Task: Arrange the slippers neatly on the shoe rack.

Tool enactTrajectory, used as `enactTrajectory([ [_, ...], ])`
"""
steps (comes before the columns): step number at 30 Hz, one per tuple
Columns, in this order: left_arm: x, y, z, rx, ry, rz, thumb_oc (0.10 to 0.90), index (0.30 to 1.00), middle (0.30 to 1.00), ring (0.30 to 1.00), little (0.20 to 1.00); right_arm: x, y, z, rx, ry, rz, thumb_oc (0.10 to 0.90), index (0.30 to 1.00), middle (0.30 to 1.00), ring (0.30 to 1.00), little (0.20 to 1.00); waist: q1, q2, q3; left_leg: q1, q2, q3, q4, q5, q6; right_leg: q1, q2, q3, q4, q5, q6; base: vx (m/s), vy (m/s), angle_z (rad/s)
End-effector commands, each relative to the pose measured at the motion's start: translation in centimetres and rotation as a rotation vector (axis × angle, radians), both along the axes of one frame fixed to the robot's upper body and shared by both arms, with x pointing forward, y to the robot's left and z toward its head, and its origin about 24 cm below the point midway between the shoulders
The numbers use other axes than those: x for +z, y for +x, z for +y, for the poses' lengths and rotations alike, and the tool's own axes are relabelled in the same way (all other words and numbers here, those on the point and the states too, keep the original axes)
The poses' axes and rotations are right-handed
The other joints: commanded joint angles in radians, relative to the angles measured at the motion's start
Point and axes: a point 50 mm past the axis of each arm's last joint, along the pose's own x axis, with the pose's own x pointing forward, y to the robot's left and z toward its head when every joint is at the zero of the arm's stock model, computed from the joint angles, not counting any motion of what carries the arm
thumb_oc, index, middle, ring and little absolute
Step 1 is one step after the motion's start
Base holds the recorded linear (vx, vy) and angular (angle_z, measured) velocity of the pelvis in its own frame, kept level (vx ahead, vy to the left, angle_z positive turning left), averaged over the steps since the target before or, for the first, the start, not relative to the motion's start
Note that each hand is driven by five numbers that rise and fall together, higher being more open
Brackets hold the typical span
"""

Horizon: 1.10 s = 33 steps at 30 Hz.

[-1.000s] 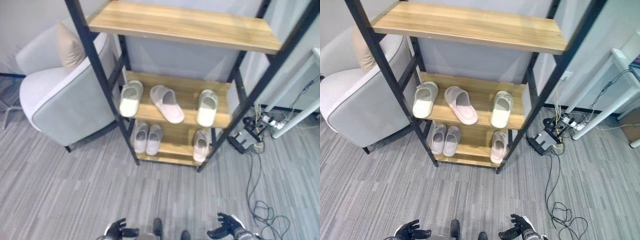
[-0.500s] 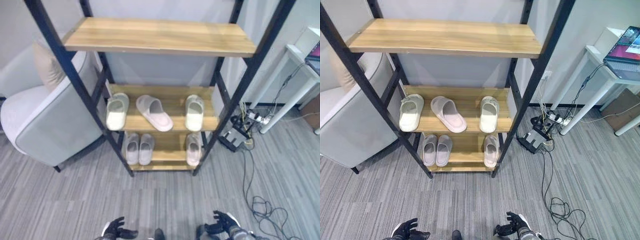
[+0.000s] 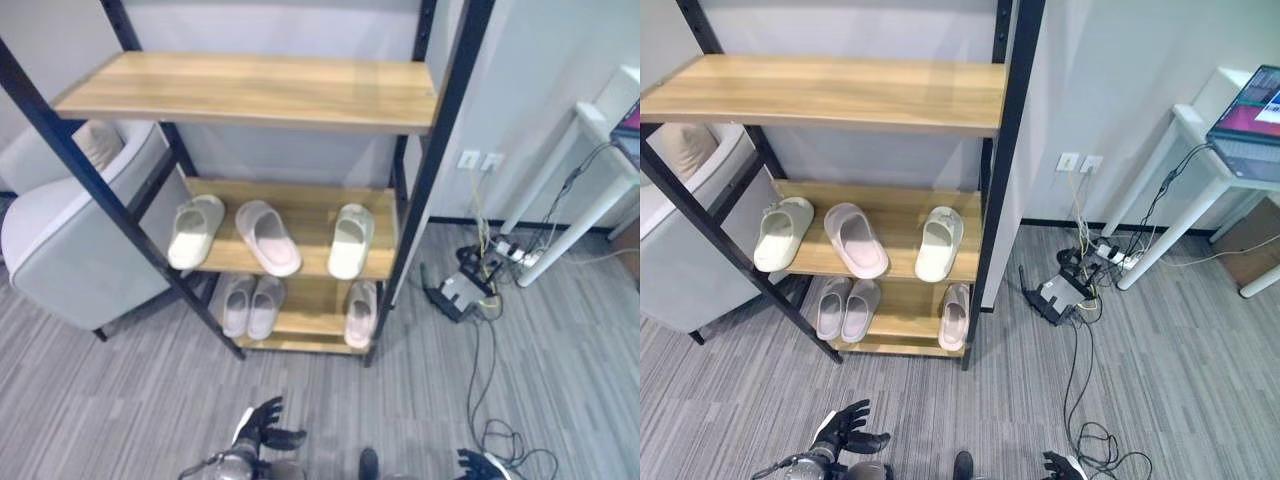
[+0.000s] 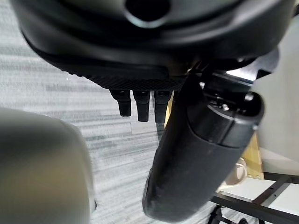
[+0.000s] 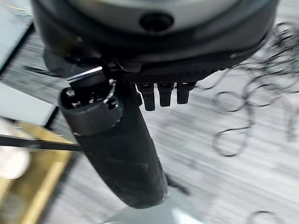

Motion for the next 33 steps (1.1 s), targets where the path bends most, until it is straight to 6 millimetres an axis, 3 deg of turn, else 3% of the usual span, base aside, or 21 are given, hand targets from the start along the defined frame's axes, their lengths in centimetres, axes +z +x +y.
enactTrajectory([
  [1,0.9,1.0,0.9,-0.025,0.039,-0.062,0.800,0.900,0.900,0.900,0.900,0.6,1.2,-0.3,0.019,-0.007,-0.073,0.800,0.900,0.900,0.900,0.900,0.023,0.038,-0.006,0.033,0.005,-0.032,-0.114,0.089,0.022,0.069,-0.011,0.023,0.102,-0.145,0.105,0.09,0.105,-0.06],
  [5,1.1,0.6,1.4,-0.094,0.076,-0.066,0.800,0.900,0.900,0.900,0.900,0.5,1.1,0.1,0.007,0.016,-0.078,0.800,0.900,0.900,0.900,0.900,0.018,0.043,-0.040,0.107,-0.014,-0.066,-0.201,0.097,0.039,0.066,-0.016,0.041,0.116,-0.139,0.116,0.14,0.161,-0.19],
  [8,2.7,1.6,2.2,-0.133,0.104,-0.153,0.800,0.900,0.900,0.900,0.900,0.4,1.0,0.4,0.021,0.029,-0.071,0.800,0.900,0.900,0.900,0.900,0.024,0.045,-0.052,0.139,-0.022,-0.069,-0.227,0.096,0.053,0.075,-0.026,0.053,0.108,-0.135,0.126,0.09,0.109,-0.24],
  [13,6.8,2.6,2.5,-0.210,0.070,-0.350,0.800,0.900,0.900,0.900,0.900,0.6,1.1,0.5,0.050,0.037,-0.091,0.800,0.900,0.900,0.900,0.900,0.033,0.050,-0.063,0.169,-0.037,-0.057,-0.259,0.092,0.066,0.088,-0.044,0.045,0.098,-0.132,0.145,0.05,0.105,0.06],
  [14,9.3,3.2,2.5,-0.201,-0.018,-0.455,0.800,0.900,0.900,0.900,0.900,0.8,1.2,0.3,0.060,0.038,-0.096,0.800,0.900,0.900,0.900,0.900,0.034,0.055,-0.063,0.168,-0.041,-0.054,-0.261,0.090,0.068,0.089,-0.049,0.038,0.095,-0.129,0.150,0.02,0.088,0.12],
  [15,9.3,3.2,2.5,-0.201,-0.018,-0.454,0.800,0.900,0.900,0.900,0.900,0.8,1.2,0.3,0.061,0.038,-0.096,0.800,0.900,0.900,0.900,0.900,0.033,0.055,-0.063,0.168,-0.042,-0.054,-0.261,0.090,0.068,0.089,-0.049,0.038,0.095,-0.129,0.150,0.01,0.094,0.10],
  [18,17.1,3.3,1.4,-0.311,-0.257,-0.764,0.800,0.900,0.900,0.900,0.900,0.6,0.8,0.1,0.081,0.030,-0.063,0.800,0.900,0.900,0.900,0.900,0.056,0.058,-0.066,0.163,-0.049,-0.055,-0.261,0.084,0.067,0.098,-0.058,0.022,0.075,-0.123,0.158,0.01,0.049,0.10],
  [20,17.7,3.2,1.2,-0.316,-0.302,-0.787,0.800,0.900,0.900,0.900,0.900,0.5,0.5,0.3,0.080,0.036,-0.058,0.800,0.900,0.900,0.900,0.900,0.058,0.054,-0.066,0.164,-0.049,-0.054,-0.261,0.083,0.067,0.101,-0.059,0.022,0.073,-0.123,0.159,0.01,0.011,0.15],
  [21,19.1,3.1,0.5,-0.322,-0.417,-0.831,0.800,0.900,0.900,0.900,0.900,0.1,-0.5,0.6,0.080,0.042,-0.023,0.800,0.900,0.900,0.900,0.900,0.063,0.052,-0.065,0.164,-0.050,-0.055,-0.261,0.082,0.066,0.105,-0.058,0.020,0.071,-0.124,0.160,0.01,0.006,0.14],
  [26,21.6,3.4,-0.7,-0.364,-0.540,-0.906,0.800,0.900,0.900,0.900,0.900,-0.7,-2.4,1.1,0.076,0.052,0.067,0.800,0.900,0.900,0.900,0.900,0.070,0.046,-0.065,0.164,-0.049,-0.061,-0.261,0.080,0.064,0.111,-0.056,0.014,0.065,-0.122,0.159,0.02,-0.009,0.04],
  [31,24.3,4.8,-2.4,-0.425,-0.500,-1.042,0.800,0.900,0.900,0.900,0.900,-0.8,-2.4,0.8,0.076,0.032,0.096,0.800,0.900,0.900,0.900,0.900,0.070,0.045,-0.060,0.156,-0.047,-0.067,-0.261,0.079,0.062,0.098,-0.053,0.021,0.064,-0.115,0.158,0.02,-0.012,0.04],
  [33,25.3,5.6,-2.3,-0.458,-0.358,-1.099,0.800,0.900,0.900,0.900,0.900,-0.8,-2.2,0.7,0.070,0.027,0.089,0.800,0.900,0.900,0.900,0.900,0.066,0.045,-0.058,0.149,-0.045,-0.068,-0.261,0.079,0.062,0.087,-0.049,0.028,0.064,-0.112,0.159,0.02,-0.010,-0.03],
])
